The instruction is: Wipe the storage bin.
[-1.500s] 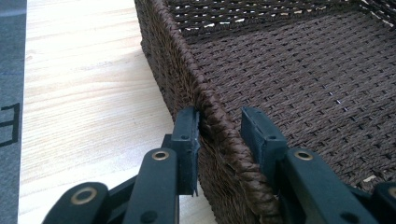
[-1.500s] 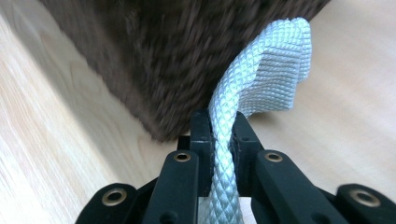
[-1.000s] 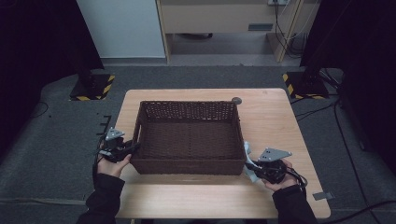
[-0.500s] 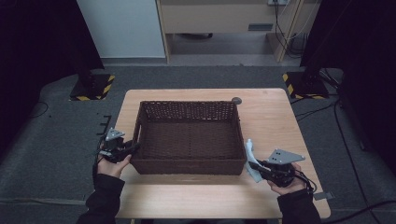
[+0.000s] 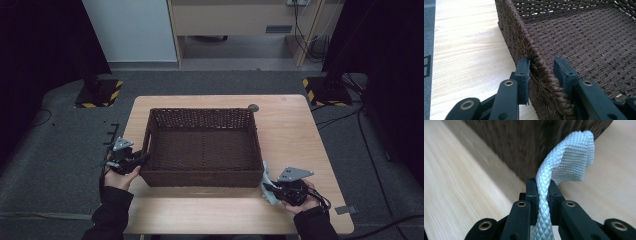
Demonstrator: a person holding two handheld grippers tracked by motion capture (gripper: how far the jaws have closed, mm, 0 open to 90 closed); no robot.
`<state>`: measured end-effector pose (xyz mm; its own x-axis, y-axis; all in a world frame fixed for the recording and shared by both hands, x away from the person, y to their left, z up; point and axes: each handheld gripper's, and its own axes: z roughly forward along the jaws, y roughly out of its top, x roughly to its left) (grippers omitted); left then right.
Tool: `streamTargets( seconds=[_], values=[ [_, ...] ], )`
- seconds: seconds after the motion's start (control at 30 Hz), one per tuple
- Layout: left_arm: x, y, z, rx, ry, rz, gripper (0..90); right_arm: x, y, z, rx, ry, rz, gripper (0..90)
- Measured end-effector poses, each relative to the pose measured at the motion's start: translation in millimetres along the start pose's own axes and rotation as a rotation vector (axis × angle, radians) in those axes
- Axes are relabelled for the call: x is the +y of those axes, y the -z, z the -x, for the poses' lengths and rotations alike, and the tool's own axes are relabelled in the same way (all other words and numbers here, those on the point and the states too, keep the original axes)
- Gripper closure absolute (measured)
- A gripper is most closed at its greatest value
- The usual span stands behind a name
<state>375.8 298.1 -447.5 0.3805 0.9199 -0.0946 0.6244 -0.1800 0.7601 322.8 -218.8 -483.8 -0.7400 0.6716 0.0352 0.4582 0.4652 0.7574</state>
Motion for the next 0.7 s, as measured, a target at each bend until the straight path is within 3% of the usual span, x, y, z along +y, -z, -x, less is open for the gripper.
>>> streamTargets(
  seconds=[0.17, 0.27, 0.33, 0.57, 0.7],
  values=[
    [-0.1, -0.1, -0.1, -0.001, 0.001, 0.001, 65.3, 16.2, 31.3, -3.5, -0.013, 0.004, 0.144, 83.2],
    [-0.1, -0.1, -0.1, -0.001, 0.001, 0.001, 65.3, 20.0, 39.8, -9.5, -0.005, 0.021, 0.172, 83.3],
    [-0.1, -0.1, -0.1, -0.001, 0.001, 0.001, 65.3, 17.3, 35.4, -11.5, 0.001, 0.026, 0.151, 83.2],
    [-0.1, -0.2, -0.5, -0.004, 0.002, 0.002, 65.0, -2.6, 2.0, -6.5, 0.007, -0.001, -0.001, 83.2],
    [-0.1, -0.3, -0.9, -0.006, 0.004, 0.001, 64.7, -7.8, -6.5, -2.4, -0.004, -0.019, -0.039, 83.2]
  ],
)
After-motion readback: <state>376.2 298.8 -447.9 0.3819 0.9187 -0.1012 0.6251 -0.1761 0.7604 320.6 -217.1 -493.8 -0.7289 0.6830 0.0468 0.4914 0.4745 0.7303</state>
